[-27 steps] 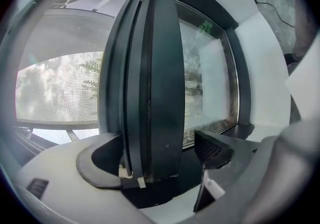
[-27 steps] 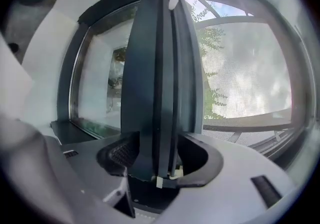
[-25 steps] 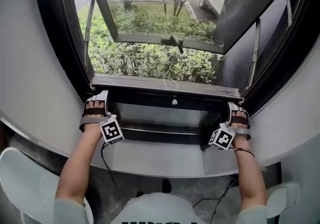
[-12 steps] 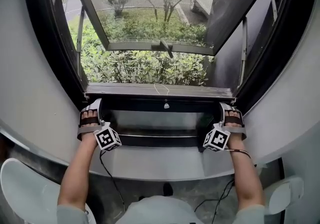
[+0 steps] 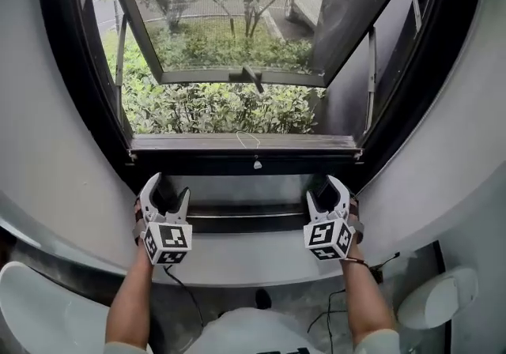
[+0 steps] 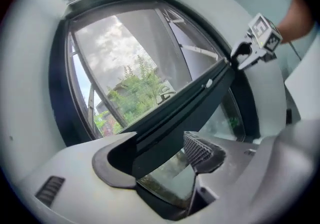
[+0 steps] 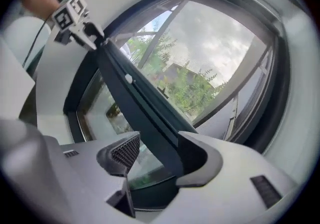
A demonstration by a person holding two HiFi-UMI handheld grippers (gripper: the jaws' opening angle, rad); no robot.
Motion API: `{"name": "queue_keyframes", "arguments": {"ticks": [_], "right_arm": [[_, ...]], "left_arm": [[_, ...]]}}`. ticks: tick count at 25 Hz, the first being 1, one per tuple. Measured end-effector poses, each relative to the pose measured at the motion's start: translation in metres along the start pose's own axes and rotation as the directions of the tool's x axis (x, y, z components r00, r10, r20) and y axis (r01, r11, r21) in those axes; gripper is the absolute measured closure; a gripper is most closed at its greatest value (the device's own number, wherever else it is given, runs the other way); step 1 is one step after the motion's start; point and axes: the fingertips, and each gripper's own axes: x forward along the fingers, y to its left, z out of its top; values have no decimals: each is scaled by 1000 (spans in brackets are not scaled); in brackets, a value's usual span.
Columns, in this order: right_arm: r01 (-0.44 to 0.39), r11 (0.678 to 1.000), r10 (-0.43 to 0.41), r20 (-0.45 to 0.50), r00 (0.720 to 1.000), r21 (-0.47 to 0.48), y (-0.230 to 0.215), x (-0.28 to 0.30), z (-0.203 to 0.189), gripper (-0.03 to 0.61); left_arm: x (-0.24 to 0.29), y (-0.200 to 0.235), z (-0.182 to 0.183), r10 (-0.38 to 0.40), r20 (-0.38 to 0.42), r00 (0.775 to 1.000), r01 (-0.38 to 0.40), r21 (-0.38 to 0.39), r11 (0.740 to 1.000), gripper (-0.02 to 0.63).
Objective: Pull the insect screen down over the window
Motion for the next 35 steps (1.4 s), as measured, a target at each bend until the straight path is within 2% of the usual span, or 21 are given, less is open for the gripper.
{"name": "queue_keyframes", "arguments": {"ticks": [2, 4, 6, 8, 10, 12, 14, 18, 21, 28, 35], "right_arm": [[-17, 990, 11, 42, 999, 143, 8, -15, 14, 349], [-31, 968, 10, 85, 996, 250, 14, -31, 29, 389], [-46, 938, 3, 125, 992, 344, 21, -47, 44, 431], [-66, 897, -6, 163, 987, 437, 28, -63, 55, 503], [-78, 858, -22, 187, 982, 509, 36, -77, 63, 572], [-82, 830, -33, 195, 980, 552, 48, -87, 67, 572], [-92, 805, -32, 197, 980, 586, 61, -96, 69, 572], [-112, 765, -32, 211, 977, 634, 81, -108, 74, 572], [-135, 741, -24, 227, 974, 657, 92, -118, 77, 572], [-196, 735, 26, 262, 965, 649, 110, -137, 77, 572], [-293, 745, 82, 354, 932, 599, 102, -149, 63, 572]], "left_arm": [[-18, -3, 10, 1, 63, 998, 6, -112, 994, 395], [-35, -5, 17, 10, 117, 993, 11, -185, 983, 496], [-51, -7, 20, 15, 155, 988, 25, -249, 968, 550], [-67, -9, 19, 11, 183, 983, 48, -319, 946, 600], [-81, -12, 17, -9, 207, 978, 92, -393, 915, 600], [-93, -17, 11, -35, 213, 976, 132, -458, 879, 601], [-105, -25, 1, -49, 202, 978, 146, -499, 854, 601], [-126, -33, -13, -33, 186, 982, 127, -517, 847, 601], [-142, -38, -20, -39, 178, 983, 131, -544, 829, 601], [-165, -67, -35, -48, 122, 991, 110, -569, 815, 601], [-180, -107, -6, 17, 97, 995, 41, -564, 825, 601]]}}
